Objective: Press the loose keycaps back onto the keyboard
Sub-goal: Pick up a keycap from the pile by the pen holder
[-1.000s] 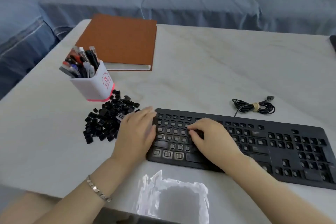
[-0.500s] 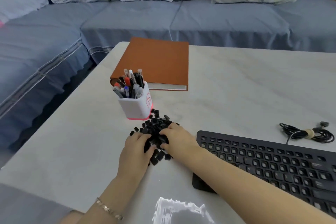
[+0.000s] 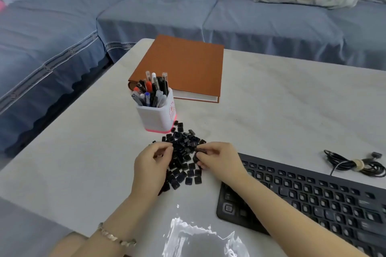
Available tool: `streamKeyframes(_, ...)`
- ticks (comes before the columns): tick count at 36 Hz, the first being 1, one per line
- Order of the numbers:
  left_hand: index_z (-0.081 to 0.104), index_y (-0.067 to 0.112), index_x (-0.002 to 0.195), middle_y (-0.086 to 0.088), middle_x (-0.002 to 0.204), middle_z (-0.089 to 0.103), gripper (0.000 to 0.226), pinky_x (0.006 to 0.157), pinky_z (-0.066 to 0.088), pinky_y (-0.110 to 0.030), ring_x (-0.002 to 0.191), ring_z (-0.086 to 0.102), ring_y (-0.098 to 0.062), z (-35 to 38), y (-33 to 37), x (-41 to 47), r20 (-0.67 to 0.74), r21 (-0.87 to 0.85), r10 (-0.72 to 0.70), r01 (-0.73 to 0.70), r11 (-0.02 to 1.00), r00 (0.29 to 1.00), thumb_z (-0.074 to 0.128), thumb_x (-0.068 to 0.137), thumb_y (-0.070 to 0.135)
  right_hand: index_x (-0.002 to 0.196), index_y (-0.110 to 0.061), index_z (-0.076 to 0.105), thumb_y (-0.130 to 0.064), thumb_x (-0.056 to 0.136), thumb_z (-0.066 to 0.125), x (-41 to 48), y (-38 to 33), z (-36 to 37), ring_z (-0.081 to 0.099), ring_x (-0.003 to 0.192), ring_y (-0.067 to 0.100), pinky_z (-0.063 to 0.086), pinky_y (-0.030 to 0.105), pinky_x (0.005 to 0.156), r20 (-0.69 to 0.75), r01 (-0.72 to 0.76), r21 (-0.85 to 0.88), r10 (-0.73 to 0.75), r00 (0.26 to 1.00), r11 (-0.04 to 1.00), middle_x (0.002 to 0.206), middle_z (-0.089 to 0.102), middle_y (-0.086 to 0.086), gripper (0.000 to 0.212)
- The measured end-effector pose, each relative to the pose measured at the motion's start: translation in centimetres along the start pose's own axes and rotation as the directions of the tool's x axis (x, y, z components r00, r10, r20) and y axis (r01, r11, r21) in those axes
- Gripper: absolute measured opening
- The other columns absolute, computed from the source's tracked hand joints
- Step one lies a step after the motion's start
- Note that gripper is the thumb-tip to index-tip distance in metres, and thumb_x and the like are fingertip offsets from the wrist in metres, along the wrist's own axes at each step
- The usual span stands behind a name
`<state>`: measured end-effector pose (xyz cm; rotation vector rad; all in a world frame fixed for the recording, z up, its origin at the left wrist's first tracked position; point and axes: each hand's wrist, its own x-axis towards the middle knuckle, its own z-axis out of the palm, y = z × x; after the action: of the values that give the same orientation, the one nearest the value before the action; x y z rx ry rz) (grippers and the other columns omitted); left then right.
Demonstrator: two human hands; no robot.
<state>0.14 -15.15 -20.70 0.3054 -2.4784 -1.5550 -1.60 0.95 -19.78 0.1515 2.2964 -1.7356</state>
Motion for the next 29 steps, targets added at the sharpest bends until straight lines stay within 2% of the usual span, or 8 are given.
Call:
streamKeyframes(2,0.068,0.017,0.085,0.003,0.085,0.069,0.019,0.063,0.049,-0.009,0.077,0.064,-0.007,0.6,1.3,0.0,0.022,-0.281,-0.239,0.235,0.930,0.971,0.057,0.091,0.003,0.093,-0.004,0.067,0.002,0.085,0.062,-0.7,-0.4,-0.8,0.066,0.059,0.010,0.054,0.017,0.061,0.081,-0.138,0.301,0.119,0.990,0.944,0.071,0.066,0.007,0.011)
streamKeyframes(4,0.067,0.009,0.090,-0.003,0.083,0.069,0.019,0.054,0.051,-0.012,0.072,0.062,-0.010,1.3,2.7,0.0,0.192,-0.570,-0.496,0.508,0.646,0.847,0.050,0.094,0.001,0.090,-0.006,0.066,0.003,0.086,0.060,-1.5,-0.7,-1.7,0.068,0.063,0.013,0.054,0.018,0.059,0.139,-0.223,0.459,0.178,0.974,0.860,0.074,0.068,0.008,0.011)
streamKeyframes(7,0.063,0.001,0.091,-0.010,0.077,0.067,0.018,0.046,0.050,-0.016,0.054,0.058,-0.011,2.1,4.3,-0.3,0.464,-0.722,-0.580,0.665,0.190,0.669,0.045,0.094,0.001,0.093,-0.003,0.065,0.005,0.088,0.054,-2.6,-0.6,-3.1,0.070,0.067,0.016,0.055,0.019,0.060,0.174,-0.270,0.585,0.207,0.963,0.765,0.075,0.069,0.009,0.014)
streamKeyframes(9,0.063,0.000,0.091,-0.011,0.070,0.066,0.020,0.044,0.047,-0.015,0.049,0.055,-0.011,2.5,5.0,-0.8,0.538,-0.692,-0.561,0.710,0.133,0.629,0.043,0.093,0.001,0.095,-0.002,0.064,0.005,0.089,0.052,-3.2,-0.4,-4.1,0.070,0.069,0.016,0.055,0.020,0.061,0.185,-0.282,0.640,0.214,0.959,0.715,0.073,0.070,0.008,0.015)
streamKeyframes(13,0.064,-0.001,0.095,-0.003,0.061,0.056,0.014,0.041,0.040,-0.016,0.048,0.044,-0.007,3.7,6.4,-2.3,0.554,-0.531,-0.487,0.737,0.418,0.675,0.052,0.090,0.003,0.098,0.000,0.063,0.007,0.089,0.050,-4.8,-0.1,-6.1,0.070,0.071,0.019,0.056,0.021,0.062,0.169,-0.260,0.700,0.200,0.965,0.665,0.074,0.069,0.009,0.017)
streamKeyframes(18,0.069,0.016,0.090,0.005,0.063,0.066,0.009,0.060,0.048,-0.016,0.060,0.060,0.000,5.6,7.9,-4.7,0.529,-0.196,-0.255,0.410,0.891,0.809,0.063,0.088,0.022,0.096,-0.001,0.064,0.005,0.086,0.055,-6.6,0.3,-7.7,0.071,0.079,0.021,0.055,0.019,0.065,0.060,-0.177,0.695,0.189,0.980,0.696,0.077,0.072,0.007,0.015)
streamKeyframes(25,0.070,0.032,0.077,0.018,0.077,0.070,0.018,0.067,0.043,-0.007,0.073,0.063,0.003,7.9,8.4,-6.5,0.468,-0.115,0.014,0.046,0.992,0.884,0.068,0.084,0.016,0.091,-0.013,0.066,0.003,0.085,0.060,-8.6,0.9,-9.0,0.071,0.074,0.014,0.053,0.015,0.061,-0.126,-0.083,0.531,0.175,0.977,0.843,0.075,0.073,0.004,0.018)
streamKeyframes(29,0.071,0.026,0.080,0.020,0.078,0.070,0.017,0.068,0.044,-0.007,0.075,0.063,0.000,8.8,8.7,-7.1,0.406,-0.092,0.044,-0.007,0.996,0.913,0.068,0.083,0.010,0.098,-0.007,0.066,-0.002,0.090,0.053,-9.5,1.3,-9.8,0.071,0.081,0.017,0.054,0.018,0.063,-0.068,-0.131,0.596,0.213,0.975,0.792,0.085,0.073,0.009,0.015)
